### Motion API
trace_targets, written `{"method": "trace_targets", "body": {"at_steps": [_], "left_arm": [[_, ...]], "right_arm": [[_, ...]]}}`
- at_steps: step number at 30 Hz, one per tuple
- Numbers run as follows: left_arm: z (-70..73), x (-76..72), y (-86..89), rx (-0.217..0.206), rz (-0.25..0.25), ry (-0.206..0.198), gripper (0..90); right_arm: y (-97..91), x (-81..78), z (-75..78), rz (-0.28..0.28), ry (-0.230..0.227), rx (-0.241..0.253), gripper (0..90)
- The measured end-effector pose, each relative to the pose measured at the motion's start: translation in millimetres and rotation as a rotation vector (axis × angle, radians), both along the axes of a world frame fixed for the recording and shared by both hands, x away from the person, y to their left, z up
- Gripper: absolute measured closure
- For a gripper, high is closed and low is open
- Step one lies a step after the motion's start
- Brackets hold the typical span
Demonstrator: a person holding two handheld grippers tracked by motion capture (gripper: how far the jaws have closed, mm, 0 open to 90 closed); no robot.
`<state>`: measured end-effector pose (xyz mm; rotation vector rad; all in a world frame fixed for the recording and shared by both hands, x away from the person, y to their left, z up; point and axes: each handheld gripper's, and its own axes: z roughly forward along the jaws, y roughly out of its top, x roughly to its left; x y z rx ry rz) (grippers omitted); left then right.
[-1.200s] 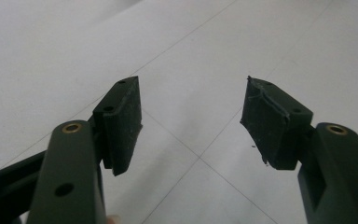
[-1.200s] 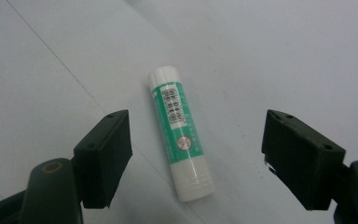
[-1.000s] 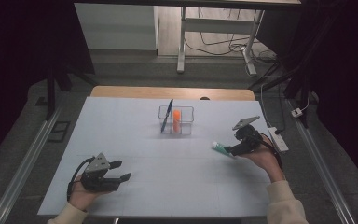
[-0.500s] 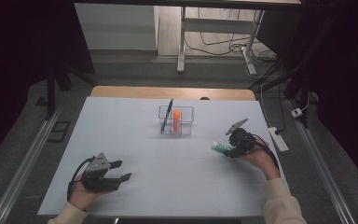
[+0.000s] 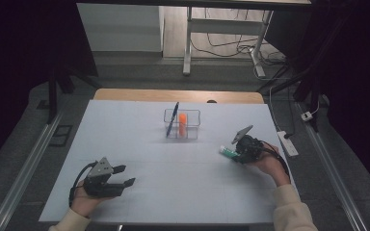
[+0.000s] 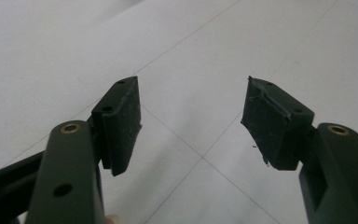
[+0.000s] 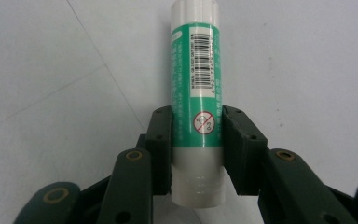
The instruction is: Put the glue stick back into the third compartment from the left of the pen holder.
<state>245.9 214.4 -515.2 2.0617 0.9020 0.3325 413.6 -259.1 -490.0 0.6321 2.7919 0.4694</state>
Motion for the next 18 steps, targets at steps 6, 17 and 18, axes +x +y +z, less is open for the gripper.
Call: {"method": "trace_targets", "body": {"at_steps": [6,17,18], "left_arm": [[0.2,-0.8,-0.2,0.004,0.000,-0.007,37.1],[0.7,-1.7,-1.5,0.009,-0.005,-0.017,37.1],[0.7,-1.7,-1.6,0.010,-0.005,-0.017,37.1]], "right_arm": [[2.9,-8.7,9.0,-0.010,-0.035,0.041,64.4],[11.4,-23.0,19.4,0.011,-0.016,0.159,64.4],[12.5,-23.9,19.9,0.012,-0.015,0.163,64.4]]}}
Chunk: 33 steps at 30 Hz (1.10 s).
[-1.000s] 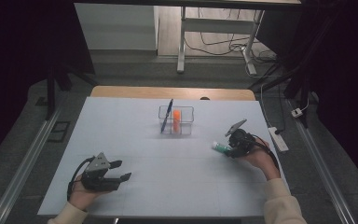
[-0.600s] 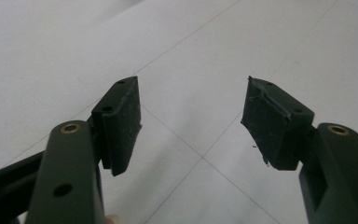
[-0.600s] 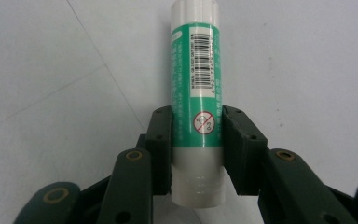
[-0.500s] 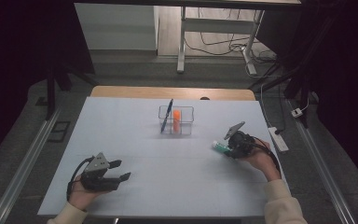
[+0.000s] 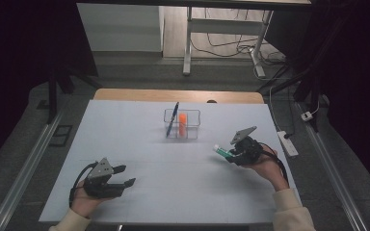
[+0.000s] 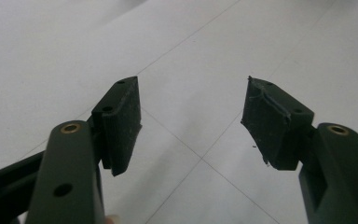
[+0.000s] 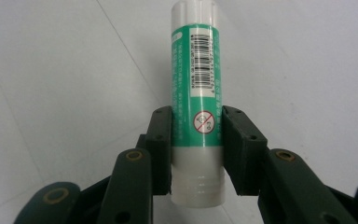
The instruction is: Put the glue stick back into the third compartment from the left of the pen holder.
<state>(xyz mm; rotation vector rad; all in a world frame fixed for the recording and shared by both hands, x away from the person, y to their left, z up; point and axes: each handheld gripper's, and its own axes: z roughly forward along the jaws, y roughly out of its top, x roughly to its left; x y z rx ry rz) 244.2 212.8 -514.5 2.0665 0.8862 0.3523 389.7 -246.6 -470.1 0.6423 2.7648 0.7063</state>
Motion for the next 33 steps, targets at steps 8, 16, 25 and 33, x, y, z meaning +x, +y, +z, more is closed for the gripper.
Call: {"method": "trace_targets", "body": {"at_steps": [8,16,25,33], "left_arm": [[-0.5,-0.1,-1.1,0.009,0.000,-0.004,37.1],[-0.3,-0.4,-2.9,0.010,-0.004,-0.007,37.1],[1.5,-0.9,-3.9,-0.002,-0.006,-0.007,37.1],[2.8,-1.3,-7.2,0.002,-0.016,-0.013,37.1]], "right_arm": [[11.4,-9.1,7.7,0.037,0.001,0.048,64.4],[25.8,-17.0,15.1,0.090,-0.003,0.086,64.4],[40.1,-21.4,12.5,0.114,0.000,0.085,64.4],[49.1,-23.7,9.1,0.123,-0.002,0.082,64.4]]}}
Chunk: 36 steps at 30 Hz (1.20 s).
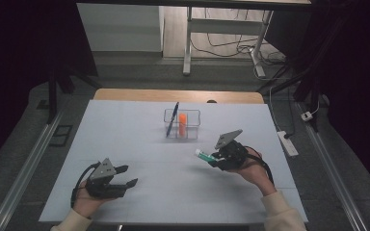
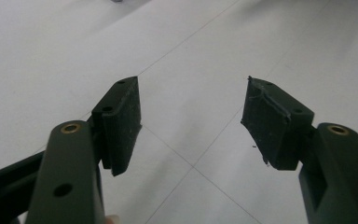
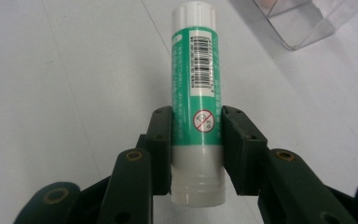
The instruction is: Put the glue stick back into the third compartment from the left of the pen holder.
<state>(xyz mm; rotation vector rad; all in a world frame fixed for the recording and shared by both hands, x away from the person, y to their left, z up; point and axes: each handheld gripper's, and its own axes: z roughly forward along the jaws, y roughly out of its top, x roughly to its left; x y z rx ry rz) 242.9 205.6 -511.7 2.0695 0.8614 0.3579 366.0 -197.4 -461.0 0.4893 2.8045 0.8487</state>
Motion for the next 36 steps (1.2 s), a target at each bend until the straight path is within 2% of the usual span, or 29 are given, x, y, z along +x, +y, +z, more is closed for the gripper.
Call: {"method": "trace_targets", "body": {"at_steps": [7,17,33,36], "left_arm": [[1.5,0.2,-2.2,0.000,0.003,-0.003,37.1],[8.8,2.0,-12.1,0.007,-0.019,-0.016,37.1],[13.3,7.5,-29.3,0.042,-0.059,-0.015,37.1],[14.3,8.3,-33.3,0.046,-0.068,-0.016,37.1]], "right_arm": [[6.9,-2.4,-1.5,0.023,-0.004,-0.003,64.4],[22.6,-6.1,-6.5,0.060,0.006,-0.012,64.4],[43.2,-11.5,-12.1,0.091,0.008,-0.002,64.4],[47.6,-12.5,-12.4,0.096,0.018,0.013,64.4]]}}
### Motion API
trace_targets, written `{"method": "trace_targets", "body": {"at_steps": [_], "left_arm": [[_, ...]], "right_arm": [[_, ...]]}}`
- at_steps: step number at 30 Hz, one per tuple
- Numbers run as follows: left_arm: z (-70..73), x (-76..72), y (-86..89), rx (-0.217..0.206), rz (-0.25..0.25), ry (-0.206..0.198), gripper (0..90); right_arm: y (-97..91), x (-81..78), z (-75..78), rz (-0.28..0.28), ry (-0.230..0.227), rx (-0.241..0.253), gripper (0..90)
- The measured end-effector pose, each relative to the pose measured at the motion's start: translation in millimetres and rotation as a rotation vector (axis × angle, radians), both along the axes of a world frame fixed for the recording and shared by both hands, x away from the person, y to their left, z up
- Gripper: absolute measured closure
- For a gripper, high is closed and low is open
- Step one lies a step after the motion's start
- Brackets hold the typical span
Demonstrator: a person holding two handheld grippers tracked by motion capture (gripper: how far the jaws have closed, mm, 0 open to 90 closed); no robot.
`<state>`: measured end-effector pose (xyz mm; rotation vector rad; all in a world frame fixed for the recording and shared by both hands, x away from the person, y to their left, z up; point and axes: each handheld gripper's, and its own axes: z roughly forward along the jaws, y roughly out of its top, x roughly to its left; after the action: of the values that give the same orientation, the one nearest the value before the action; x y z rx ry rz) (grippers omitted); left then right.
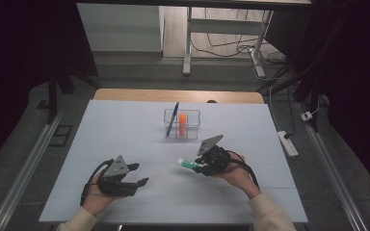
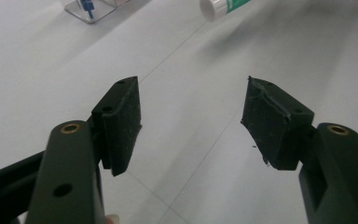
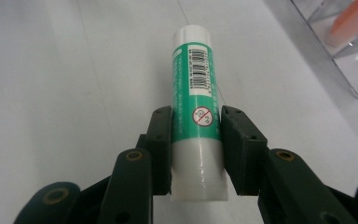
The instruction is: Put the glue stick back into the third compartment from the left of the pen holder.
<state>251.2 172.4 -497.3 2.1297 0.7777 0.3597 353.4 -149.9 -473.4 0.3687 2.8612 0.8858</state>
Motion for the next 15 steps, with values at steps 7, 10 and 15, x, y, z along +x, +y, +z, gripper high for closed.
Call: {"method": "trace_targets", "body": {"at_steps": [7,10,15], "left_arm": [[1.8,2.0,-12.6,0.025,-0.026,-0.010,37.0],[2.9,2.7,-17.0,0.033,-0.033,-0.016,36.9],[5.0,3.3,-23.6,0.049,-0.045,-0.027,36.7]], "right_arm": [[11.3,-3.8,1.3,0.027,0.012,0.021,64.4],[14.3,-4.1,1.0,0.030,0.020,0.030,64.4],[19.7,-4.8,-1.1,0.037,0.029,0.031,64.4]]}}
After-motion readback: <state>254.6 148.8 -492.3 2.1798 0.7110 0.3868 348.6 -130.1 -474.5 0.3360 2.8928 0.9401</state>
